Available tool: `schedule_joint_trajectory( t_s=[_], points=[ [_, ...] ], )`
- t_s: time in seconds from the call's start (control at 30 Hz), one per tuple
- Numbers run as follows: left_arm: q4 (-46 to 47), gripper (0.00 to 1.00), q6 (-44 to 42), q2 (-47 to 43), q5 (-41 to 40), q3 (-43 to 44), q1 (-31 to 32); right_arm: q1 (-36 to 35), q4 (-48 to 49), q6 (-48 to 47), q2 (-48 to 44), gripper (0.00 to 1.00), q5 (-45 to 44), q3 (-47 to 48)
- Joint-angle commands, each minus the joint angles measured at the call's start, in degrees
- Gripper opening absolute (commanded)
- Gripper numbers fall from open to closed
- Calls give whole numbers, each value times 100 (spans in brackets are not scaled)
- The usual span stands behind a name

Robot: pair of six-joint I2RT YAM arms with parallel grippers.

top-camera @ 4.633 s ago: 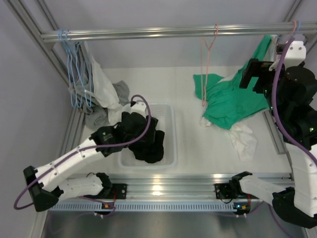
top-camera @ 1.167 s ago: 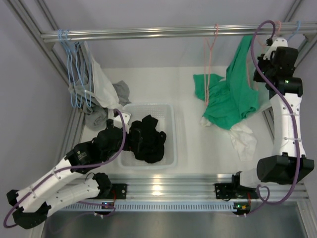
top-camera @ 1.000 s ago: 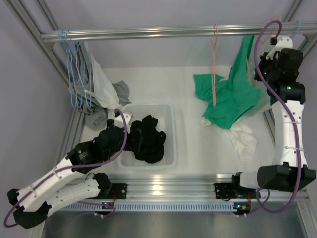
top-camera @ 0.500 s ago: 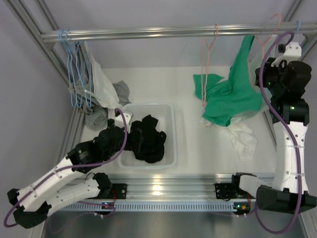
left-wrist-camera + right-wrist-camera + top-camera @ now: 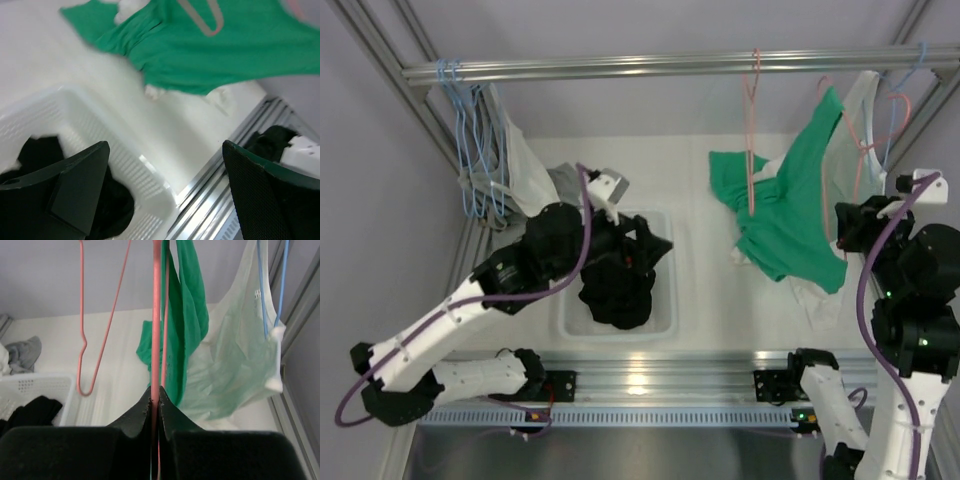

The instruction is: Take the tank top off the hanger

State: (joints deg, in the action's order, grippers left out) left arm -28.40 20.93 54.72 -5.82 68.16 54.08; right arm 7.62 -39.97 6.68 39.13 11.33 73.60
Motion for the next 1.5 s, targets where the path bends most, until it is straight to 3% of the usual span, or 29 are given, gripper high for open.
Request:
schedule_joint_trajectory(
  t_s=[0.0, 0.1, 0.23, 0.27, 0.47, 0.63, 0.97, 1.07, 1.2, 1.23, 1.37, 1.47],
  points=[
    [1556, 99, -254, 1012, 1005, 1211, 591, -32, -1081, -70, -388, 0, 53, 514],
    [1750, 99, -922, 2102, 987, 2321, 1120, -67, -1689, -62, -660, 0, 44, 848],
    [1812, 99, -1773, 3464, 961, 4480, 1298, -76, -1953, 167, -1056, 0, 738, 901],
    [1812, 99, -1872, 3989, 891, 4809, 1306, -120, -2006, 228, -1118, 0, 817, 910],
    [1812, 99, -2505, 5196, 698, 6137, 1306, -629, -2270, 238, -1259, 0, 556, 1173],
    [1812, 87, -2901, 5277, -136, 5876, 1298, -726, -2305, 238, -1136, 0, 422, 1455],
    [1909, 74, -3165, 5295, -481, 5515, 1245, -894, -2191, 220, -1057, 0, 642, 1473],
    [1926, 57, -3174, 5268, -455, 5497, 1245, -894, -2182, 150, -1031, 0, 493, 1420],
    [1944, 51, -3130, 5189, -288, 5401, 1245, -894, -2165, 106, -978, 0, 449, 1350],
    [1953, 37, -3130, 5181, -270, 5383, 1245, -894, -2156, 106, -969, 0, 466, 1332],
    [1996, 3, -3130, 5242, -533, 5453, 1236, -894, -2121, 97, -960, 0, 616, 1385],
    [2023, 0, -3007, 5356, -1164, 5734, 1219, -911, -2129, 1, -952, 0, 677, 1324]
  ],
)
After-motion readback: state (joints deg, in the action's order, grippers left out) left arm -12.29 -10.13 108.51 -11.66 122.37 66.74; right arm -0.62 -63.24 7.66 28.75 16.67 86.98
